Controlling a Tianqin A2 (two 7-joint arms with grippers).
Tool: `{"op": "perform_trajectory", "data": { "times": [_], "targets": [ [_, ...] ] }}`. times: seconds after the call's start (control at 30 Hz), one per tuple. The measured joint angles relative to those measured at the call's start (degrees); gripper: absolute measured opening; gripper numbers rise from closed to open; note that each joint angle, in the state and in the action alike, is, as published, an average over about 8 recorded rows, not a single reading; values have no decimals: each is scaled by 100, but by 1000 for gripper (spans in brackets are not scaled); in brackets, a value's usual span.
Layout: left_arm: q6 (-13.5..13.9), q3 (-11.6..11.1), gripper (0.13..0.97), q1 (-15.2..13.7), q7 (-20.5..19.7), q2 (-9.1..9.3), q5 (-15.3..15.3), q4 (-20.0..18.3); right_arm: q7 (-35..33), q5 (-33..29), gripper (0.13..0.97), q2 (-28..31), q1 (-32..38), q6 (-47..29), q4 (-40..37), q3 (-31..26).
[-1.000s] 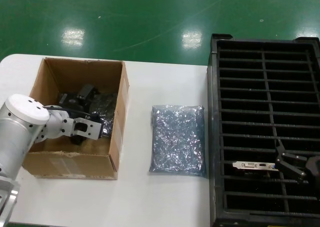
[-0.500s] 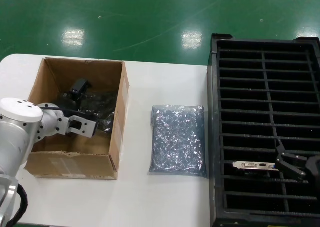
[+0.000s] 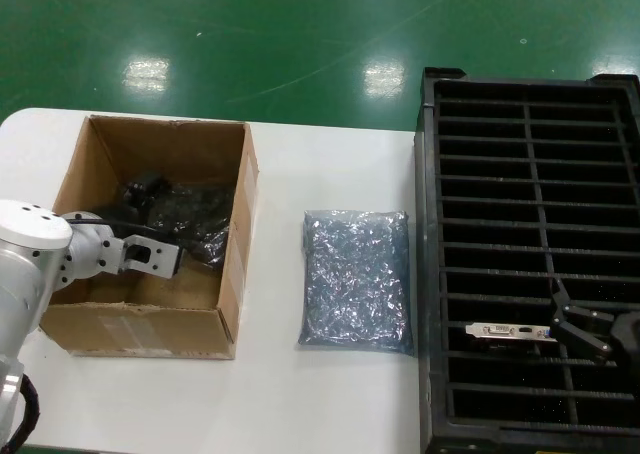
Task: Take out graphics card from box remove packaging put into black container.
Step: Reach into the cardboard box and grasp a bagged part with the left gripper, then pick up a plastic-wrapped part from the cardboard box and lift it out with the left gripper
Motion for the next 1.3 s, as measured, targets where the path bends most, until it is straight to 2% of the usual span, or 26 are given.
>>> {"op": "perform_trajectory", "data": {
  "times": [0.17, 0.3, 0.57, 0.6, 0.87, 1.17, 1.3],
  "targets": [
    [-11, -105, 611, 23, 177, -14, -116, -11, 0, 0, 966, 0, 0, 0, 0, 0],
    [-21, -179, 611, 36, 305, -16, -197, -12, 0, 0, 966, 0, 0, 0, 0, 0],
    [9, -207, 397, 38, 349, -31, -236, -5, 0, 0, 966, 0, 0, 0, 0, 0],
    [18, -202, 397, 37, 337, -34, -233, -5, 0, 0, 966, 0, 0, 0, 0, 0],
    [90, -176, 245, 28, 260, -79, -214, -14, 0, 0, 966, 0, 0, 0, 0, 0],
    [154, -256, 160, -8, 392, -121, -302, -40, 0, 0, 966, 0, 0, 0, 0, 0],
    [175, -350, 152, -29, 559, -130, -398, -63, 0, 0, 966, 0, 0, 0, 0, 0]
  ]
}}
